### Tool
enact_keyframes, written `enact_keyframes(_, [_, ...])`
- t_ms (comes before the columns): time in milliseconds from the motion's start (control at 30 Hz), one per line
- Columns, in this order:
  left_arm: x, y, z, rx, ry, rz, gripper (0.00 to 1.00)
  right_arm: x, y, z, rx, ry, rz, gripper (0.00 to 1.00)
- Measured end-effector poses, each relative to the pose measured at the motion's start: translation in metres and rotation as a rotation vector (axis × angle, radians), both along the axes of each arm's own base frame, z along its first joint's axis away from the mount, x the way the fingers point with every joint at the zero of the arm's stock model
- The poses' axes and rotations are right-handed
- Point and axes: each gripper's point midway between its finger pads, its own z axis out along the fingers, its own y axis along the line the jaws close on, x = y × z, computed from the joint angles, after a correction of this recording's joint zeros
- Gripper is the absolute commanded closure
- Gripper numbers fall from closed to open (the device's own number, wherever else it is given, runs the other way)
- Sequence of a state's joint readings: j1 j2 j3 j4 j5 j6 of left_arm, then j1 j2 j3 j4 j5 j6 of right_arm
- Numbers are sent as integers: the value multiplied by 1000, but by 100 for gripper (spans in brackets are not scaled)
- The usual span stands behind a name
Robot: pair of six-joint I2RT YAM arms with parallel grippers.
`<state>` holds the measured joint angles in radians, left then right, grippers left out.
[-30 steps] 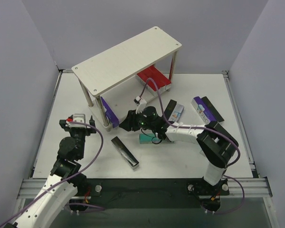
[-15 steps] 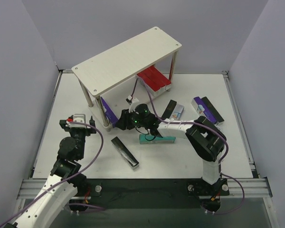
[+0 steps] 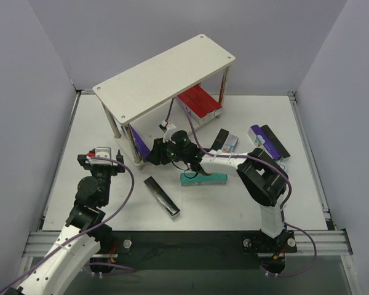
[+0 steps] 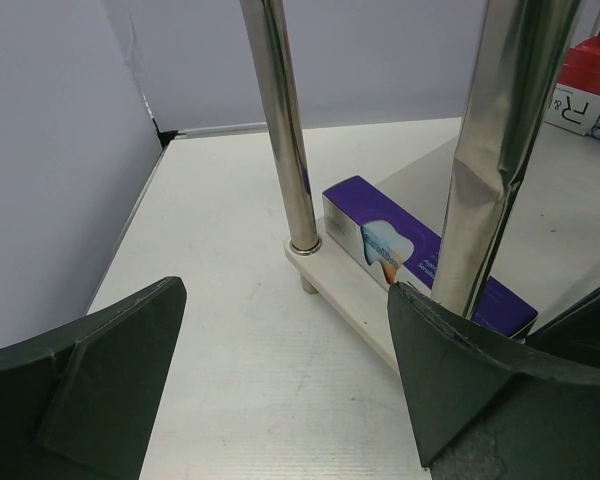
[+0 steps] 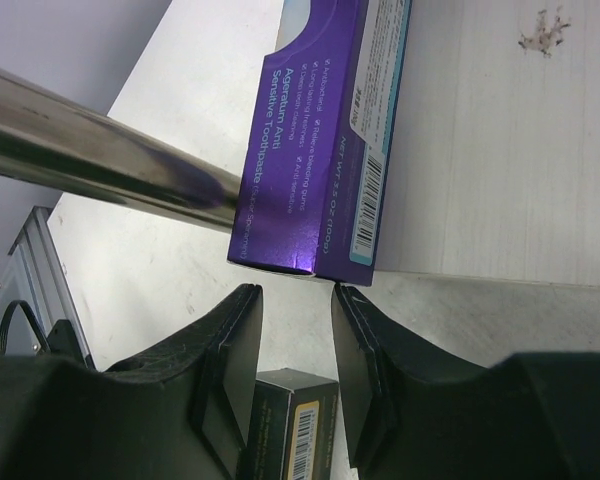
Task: Place and organize the toothpastes onto the shelf
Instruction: Place the toothpaste on the shelf, then pick up the toothpaste from the center of the board.
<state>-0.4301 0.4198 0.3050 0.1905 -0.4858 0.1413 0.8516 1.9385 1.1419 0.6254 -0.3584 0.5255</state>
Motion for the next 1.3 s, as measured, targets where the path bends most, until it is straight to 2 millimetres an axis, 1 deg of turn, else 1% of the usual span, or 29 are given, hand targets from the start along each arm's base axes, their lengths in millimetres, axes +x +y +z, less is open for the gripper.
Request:
enact_keyframes(133, [0, 0, -1, 2, 3, 0, 6, 4, 5, 0, 2, -6, 1, 65])
enact_keyframes(333, [0, 0, -1, 2, 3, 0, 6, 6, 7, -2, -3, -3, 3, 65])
enact_keyframes(433, [0, 0, -1, 2, 3, 0, 6, 6, 6, -4, -7, 0, 3, 61])
enact_keyframes(467, [0, 0, -1, 2, 2, 0, 6, 6, 6, -4, -7, 0, 4, 58])
enact_keyframes(533, [0, 0, -1, 2, 3, 0, 6, 5, 5, -5, -12, 6, 4, 55])
enact_keyframes(633, [0, 0, 0, 0, -1, -1, 6, 2, -4, -2, -28, 23, 0, 48])
enact_keyframes(667, [0, 0, 1, -1, -4, 0, 6, 0, -9, 1, -34, 27, -1, 45])
enact_keyframes(700, [-1, 0, 2, -4, -9, 0, 6, -2, -14, 6, -38, 29, -5, 43])
enact_keyframes(767, [-3, 1, 6, -10, -23, 0, 6, -5, -27, 23, -43, 23, -13, 37])
enact_keyframes(867, [-6, 3, 12, -21, -46, 0, 6, -5, -53, 57, -40, -15, -44, 31])
enact_keyframes(900, [-7, 3, 14, -25, -55, 0, 6, -4, -64, 68, -41, -32, -61, 30])
enact_keyframes(933, [-8, 4, 16, -28, -61, 0, 6, -5, -80, 80, -48, -44, -84, 29])
enact_keyframes(967, [-9, 4, 17, -31, -67, 0, 6, -4, -91, 87, -53, -55, -104, 26])
enact_keyframes(1033, [-11, 5, 20, -36, -78, 0, 6, -1, -122, 99, -77, -69, -164, 25])
enact_keyframes(1100, [-13, 6, 22, -40, -87, 0, 6, 4, -158, 104, -123, -74, -243, 21])
enact_keyframes(1267, [-15, 6, 25, -48, -100, -2, 6, 16, -261, 97, -263, -25, -491, 19])
enact_keyframes(1300, [-15, 6, 25, -48, -99, -5, 6, 18, -278, 96, -281, -15, -537, 18])
